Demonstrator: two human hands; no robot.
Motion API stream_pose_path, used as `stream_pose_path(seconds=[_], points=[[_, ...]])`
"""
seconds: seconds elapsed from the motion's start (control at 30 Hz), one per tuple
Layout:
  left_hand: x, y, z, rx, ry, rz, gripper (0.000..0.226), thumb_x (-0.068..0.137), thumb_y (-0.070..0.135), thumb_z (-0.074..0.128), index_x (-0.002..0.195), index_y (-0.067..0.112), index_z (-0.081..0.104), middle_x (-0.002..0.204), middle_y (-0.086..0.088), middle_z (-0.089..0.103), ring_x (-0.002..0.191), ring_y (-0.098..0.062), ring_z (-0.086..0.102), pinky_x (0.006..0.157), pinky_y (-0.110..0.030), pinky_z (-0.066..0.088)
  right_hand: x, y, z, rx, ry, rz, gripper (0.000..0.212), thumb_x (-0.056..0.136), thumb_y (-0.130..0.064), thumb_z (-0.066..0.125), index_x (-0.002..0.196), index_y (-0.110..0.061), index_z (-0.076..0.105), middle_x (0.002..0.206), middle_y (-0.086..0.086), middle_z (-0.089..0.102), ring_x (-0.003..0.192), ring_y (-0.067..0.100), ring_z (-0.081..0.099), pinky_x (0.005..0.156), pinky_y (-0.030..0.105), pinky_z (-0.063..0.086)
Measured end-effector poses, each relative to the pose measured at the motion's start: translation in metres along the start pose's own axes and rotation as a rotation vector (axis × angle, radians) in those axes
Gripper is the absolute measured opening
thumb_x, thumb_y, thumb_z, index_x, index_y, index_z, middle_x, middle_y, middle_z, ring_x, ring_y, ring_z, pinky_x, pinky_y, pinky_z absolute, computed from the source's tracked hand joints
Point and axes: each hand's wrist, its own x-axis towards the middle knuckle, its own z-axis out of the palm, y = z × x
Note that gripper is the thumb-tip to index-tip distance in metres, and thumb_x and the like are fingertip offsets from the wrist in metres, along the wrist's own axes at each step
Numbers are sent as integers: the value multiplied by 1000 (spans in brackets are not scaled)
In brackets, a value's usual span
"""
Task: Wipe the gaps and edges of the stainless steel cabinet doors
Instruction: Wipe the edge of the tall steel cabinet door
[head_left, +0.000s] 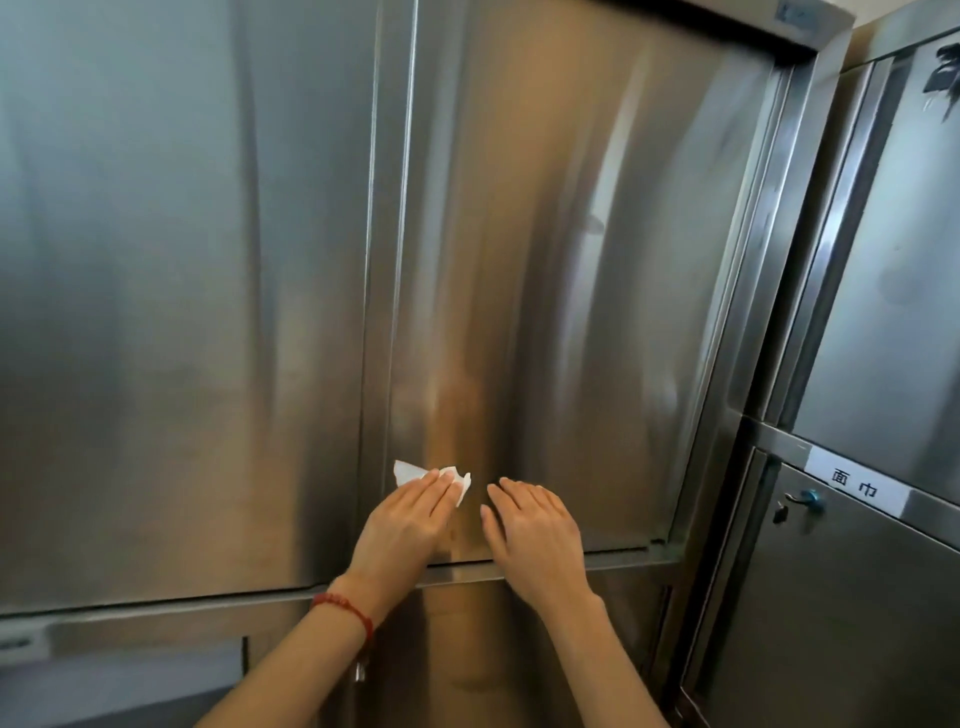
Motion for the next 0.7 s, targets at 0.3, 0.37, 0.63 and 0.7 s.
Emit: stream_pose_path(seconds=[0.3,0.37,0.63,0.7], points=[[-49,-54,-36,94,-22,-47,74,32,11,96,101,2,72,104,-13,71,93,-24,69,75,-36,56,6,-79,15,124,-60,-74,26,89,-30,62,109,-16,72,111,1,70,103,15,66,93,35,51],[-61,-64,-42,113,-33,-67,75,32,9,96,102,2,72,105,-13,70,94,-24,69,76,-36,56,7,-95,18,155,-61,-78,26,88,-30,64,108,-16,72,110,1,70,102,15,67,92,35,52],[-103,-96,-79,200,-76,-153,75,32,7,95,103,1,71,105,-14,70,93,-25,69,72,-37,58,16,-149,40,237,-12,-136,26,75,-32,78,98,-21,75,100,-4,73,91,9,69,83,29,53],[-112,-102,-89,231,-86,-171,74,32,8,95,102,2,71,104,-13,70,93,-24,69,72,-36,59,19,-163,44,266,-6,-173,26,76,-32,76,99,-21,74,101,-3,73,92,10,69,83,30,53]])
